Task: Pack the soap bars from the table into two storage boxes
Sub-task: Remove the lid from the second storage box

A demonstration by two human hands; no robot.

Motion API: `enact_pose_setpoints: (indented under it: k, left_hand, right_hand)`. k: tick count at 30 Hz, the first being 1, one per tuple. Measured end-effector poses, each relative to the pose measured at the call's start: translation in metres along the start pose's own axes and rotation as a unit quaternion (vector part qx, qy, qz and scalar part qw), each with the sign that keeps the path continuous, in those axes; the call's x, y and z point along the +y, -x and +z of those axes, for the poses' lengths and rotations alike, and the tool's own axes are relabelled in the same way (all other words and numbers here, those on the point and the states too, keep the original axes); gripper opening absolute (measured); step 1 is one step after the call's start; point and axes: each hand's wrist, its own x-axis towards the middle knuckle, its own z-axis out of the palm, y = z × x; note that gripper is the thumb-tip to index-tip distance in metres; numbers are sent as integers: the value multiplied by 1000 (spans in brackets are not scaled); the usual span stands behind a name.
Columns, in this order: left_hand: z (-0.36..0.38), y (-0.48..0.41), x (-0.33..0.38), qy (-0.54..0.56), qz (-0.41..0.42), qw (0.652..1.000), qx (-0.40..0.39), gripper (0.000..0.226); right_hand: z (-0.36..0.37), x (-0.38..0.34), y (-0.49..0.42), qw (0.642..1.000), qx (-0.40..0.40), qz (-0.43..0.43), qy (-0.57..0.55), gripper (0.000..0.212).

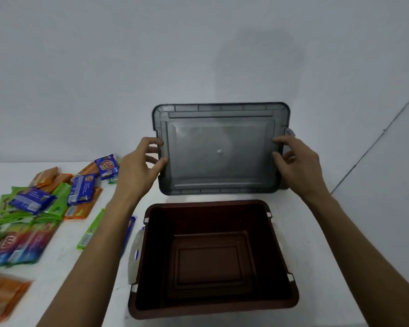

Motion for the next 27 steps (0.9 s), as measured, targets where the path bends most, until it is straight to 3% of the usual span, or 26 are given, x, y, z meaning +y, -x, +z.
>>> enact_pose_setpoints:
  k: [6,14,22,25,27]
  left_hand:
    - [30,4,-25,-65,-7,994,-91,39]
    - [51,15,-41,-12,-59,973,-223,51]
    - [45,14,-46,28,-101,966,-238,66]
    - [37,25,-48,24,-103,966,-234,74]
    - [29,41,-48,9,-93,974,-208,67]
  right_hand:
    - [21,20,22,999,-25,18,27,35]
    - [37,35,48,992,-88,86,26,40]
    - [47,42,58,981,-124,149,-5,48]
    - [44,36,63,981,-94,169,-10,43]
    - [41,27,72,986,-66,149,-19,38]
